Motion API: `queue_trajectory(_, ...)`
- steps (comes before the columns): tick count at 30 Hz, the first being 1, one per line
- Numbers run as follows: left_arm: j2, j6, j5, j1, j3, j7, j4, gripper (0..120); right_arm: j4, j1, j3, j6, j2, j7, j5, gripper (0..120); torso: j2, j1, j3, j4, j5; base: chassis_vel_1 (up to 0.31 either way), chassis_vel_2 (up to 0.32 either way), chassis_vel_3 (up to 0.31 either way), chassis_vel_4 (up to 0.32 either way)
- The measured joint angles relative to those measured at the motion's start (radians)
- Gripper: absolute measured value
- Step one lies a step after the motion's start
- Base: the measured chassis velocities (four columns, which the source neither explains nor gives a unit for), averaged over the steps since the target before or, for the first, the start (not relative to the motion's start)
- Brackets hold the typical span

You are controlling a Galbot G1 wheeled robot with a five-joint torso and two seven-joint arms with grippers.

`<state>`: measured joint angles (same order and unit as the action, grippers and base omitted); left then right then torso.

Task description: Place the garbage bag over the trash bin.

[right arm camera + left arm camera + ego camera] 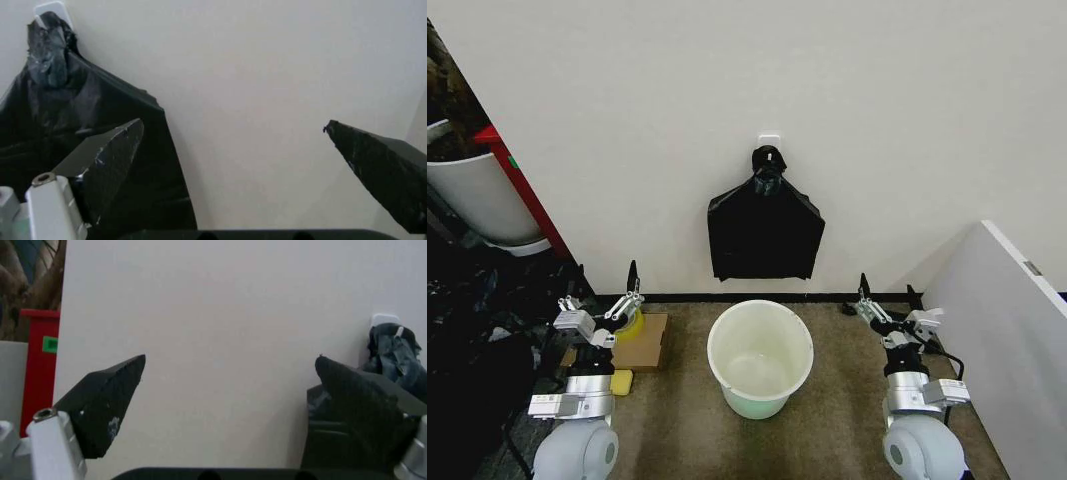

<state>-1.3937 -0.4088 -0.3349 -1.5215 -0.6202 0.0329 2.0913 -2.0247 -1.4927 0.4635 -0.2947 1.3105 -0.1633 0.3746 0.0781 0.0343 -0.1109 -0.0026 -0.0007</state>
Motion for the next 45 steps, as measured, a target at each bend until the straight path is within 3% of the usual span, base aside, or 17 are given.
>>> queue_trajectory(3, 0.002, 0.001, -0.008, 0.006, -0.006, -0.001, 0.0, 100, -0.003, 0.007, -0.012, 0.0, -0.008, 0.016, 0.045, 100, 0.0, 0.0, 0.0, -0.0001, 0.0002, 0.0, 0.0, 0.0, 0.0)
queue_trajectory(8, -0.003, 0.001, 0.0, 0.002, -0.006, -0.001, -0.003, 100, -0.022, 0.079, -0.079, 0.044, -0.036, 0.072, 0.368, 100, 0.0, 0.0, 0.0, 0.0001, 0.0, 0.0, 0.0, 0.0, 0.0)
queue_trajectory(9, -0.007, 0.0, 0.008, -0.003, -0.006, -0.002, -0.004, 100, -0.022, 0.137, -0.111, 0.074, -0.039, 0.084, 0.532, 100, 0.0, 0.0, 0.0, 0.0, 0.0, 0.0, 0.0, 0.0, 0.0)
queue_trajectory(10, -0.007, 0.0, 0.008, -0.003, -0.006, -0.002, -0.004, 100, -0.022, 0.137, -0.111, 0.074, -0.039, 0.084, 0.532, 100, 0.0, 0.0, 0.0, 0.0, 0.0, 0.0, 0.0, 0.0, 0.0)
queue_trajectory(12, -0.007, 0.0, 0.015, -0.007, -0.008, -0.004, -0.004, 100, 0.002, 0.247, -0.154, 0.11, -0.03, 0.092, 0.704, 100, 0.0, 0.0, 0.0, 0.0002, 0.0, 0.0, 0.0, 0.0, 0.0)
queue_trajectory(18, -0.01, 0.0, 0.031, -0.024, -0.014, -0.012, 0.002, 100, 0.121, 0.499, -0.217, 0.192, 0.01, 0.071, 0.942, 100, 0.0, 0.0, 0.0, 0.0003, 0.0001, 0.0, 0.0, 0.0, 0.0)
queue_trajectory(21, -0.018, 0.0, 0.04, -0.027, -0.015, -0.017, 0.003, 100, 0.152, 0.558, -0.232, 0.246, 0.023, 0.045, 1.012, 100, 0.0, 0.0, 0.0, 0.0, 0.0, 0.0, 0.0, 0.0, 0.0)
queue_trajectory(31, -0.038, -0.001, 0.061, -0.027, -0.013, -0.021, -0.001, 100, 0.272, 0.688, -0.277, 0.283, 0.074, 0.047, 1.017, 100, 0.0, 0.0, 0.0, 0.0, 0.0, 0.0, 0.0, 0.0, 0.0)
queue_trajectory(45, -0.038, -0.001, 0.069, -0.022, -0.012, -0.037, -0.018, 100, 0.363, 0.77, -0.318, 0.266, 0.107, 0.09, 0.951, 49, 0.0, 0.0, 0.0, 0.0001, 0.0, 0.0, 0.0, 0.0, 0.0)
